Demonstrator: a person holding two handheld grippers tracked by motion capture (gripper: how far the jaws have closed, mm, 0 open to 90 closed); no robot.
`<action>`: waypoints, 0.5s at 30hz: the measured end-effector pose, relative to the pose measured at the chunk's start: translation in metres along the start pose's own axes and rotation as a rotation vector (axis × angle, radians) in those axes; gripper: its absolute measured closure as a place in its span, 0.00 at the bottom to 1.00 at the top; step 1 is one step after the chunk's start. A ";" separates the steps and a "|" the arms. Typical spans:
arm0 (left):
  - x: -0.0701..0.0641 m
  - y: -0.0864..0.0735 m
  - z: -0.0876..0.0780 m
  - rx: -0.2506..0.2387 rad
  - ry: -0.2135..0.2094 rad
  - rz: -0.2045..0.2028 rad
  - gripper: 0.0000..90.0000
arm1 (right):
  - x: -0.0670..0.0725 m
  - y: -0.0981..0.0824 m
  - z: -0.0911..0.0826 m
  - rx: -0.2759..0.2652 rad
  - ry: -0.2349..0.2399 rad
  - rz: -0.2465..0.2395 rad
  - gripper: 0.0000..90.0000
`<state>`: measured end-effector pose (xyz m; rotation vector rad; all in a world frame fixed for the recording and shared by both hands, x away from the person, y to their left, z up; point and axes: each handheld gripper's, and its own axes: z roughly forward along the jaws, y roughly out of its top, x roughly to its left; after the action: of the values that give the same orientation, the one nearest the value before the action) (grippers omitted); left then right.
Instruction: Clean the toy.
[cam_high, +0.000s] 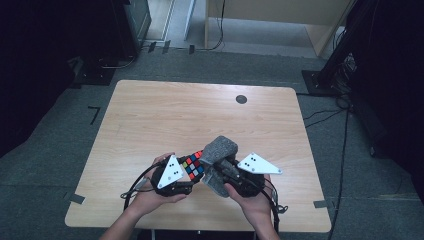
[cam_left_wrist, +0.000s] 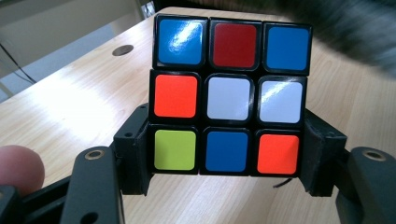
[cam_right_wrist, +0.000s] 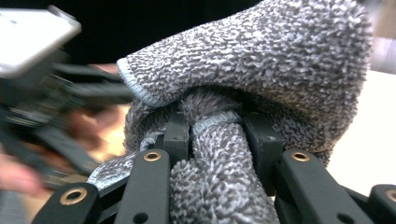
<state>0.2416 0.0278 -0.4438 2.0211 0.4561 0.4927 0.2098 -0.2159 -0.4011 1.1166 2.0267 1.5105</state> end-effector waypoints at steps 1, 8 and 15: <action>-0.001 0.000 0.001 0.004 -0.003 0.004 0.38 | 0.004 0.001 -0.001 -0.019 0.033 -0.002 0.74; -0.005 0.000 0.006 0.073 0.023 0.035 0.38 | 0.030 -0.004 0.015 0.030 -0.027 -0.206 0.72; 0.001 -0.003 0.009 0.093 0.038 -0.004 0.38 | 0.009 -0.006 0.010 0.037 -0.137 -0.150 0.74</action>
<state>0.2469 0.0227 -0.4501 2.1020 0.5150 0.5164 0.2090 -0.2036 -0.4091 1.0275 2.0044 1.2930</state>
